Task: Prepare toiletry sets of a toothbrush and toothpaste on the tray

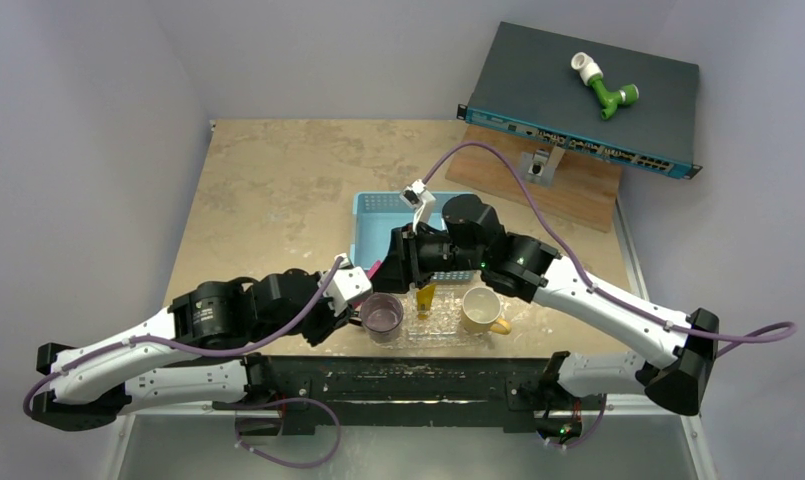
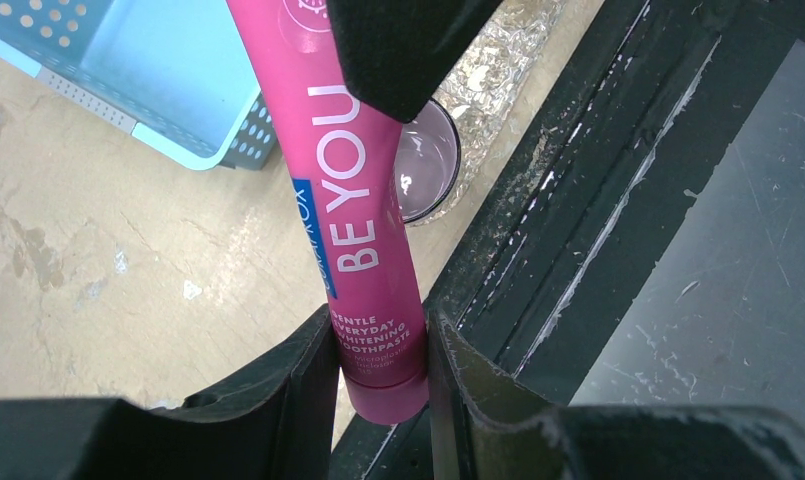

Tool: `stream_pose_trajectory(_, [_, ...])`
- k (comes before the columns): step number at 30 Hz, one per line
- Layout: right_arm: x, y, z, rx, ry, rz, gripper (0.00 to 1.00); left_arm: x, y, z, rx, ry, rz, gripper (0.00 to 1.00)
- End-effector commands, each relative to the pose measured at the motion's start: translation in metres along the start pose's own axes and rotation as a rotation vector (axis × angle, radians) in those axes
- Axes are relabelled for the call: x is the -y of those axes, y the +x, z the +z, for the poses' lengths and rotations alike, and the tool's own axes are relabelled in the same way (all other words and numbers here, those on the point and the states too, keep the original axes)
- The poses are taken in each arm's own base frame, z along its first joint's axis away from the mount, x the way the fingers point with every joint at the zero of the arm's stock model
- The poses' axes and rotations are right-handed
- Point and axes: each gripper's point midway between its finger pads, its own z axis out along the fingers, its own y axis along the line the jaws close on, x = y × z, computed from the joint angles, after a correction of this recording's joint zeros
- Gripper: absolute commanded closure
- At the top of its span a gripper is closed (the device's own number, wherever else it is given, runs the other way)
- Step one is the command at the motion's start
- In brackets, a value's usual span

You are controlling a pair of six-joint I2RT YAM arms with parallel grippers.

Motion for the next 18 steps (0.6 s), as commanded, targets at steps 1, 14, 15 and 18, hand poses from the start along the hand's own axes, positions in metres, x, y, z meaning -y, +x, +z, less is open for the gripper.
stream_pose_trajectory(1, [-0.015,-0.011,0.001,0.018,-0.06,-0.019,0.59,0.0,-0.013,-0.001,0.059,-0.003,-0.002,1.0])
stream_pose_trajectory(14, [-0.003,0.001,0.011,-0.011,-0.067,-0.011,1.0,0.0,-0.013,-0.001,0.063,-0.004,-0.014,1.0])
stream_pose_trajectory(15, [-0.003,0.002,0.011,-0.01,-0.068,-0.013,1.0,-0.001,-0.013,-0.002,0.066,-0.007,-0.018,1.0])
stream_pose_trajectory(18, [-0.002,0.0,0.008,0.005,-0.06,-0.028,1.0,-0.003,-0.014,-0.004,0.085,-0.015,-0.03,0.78])
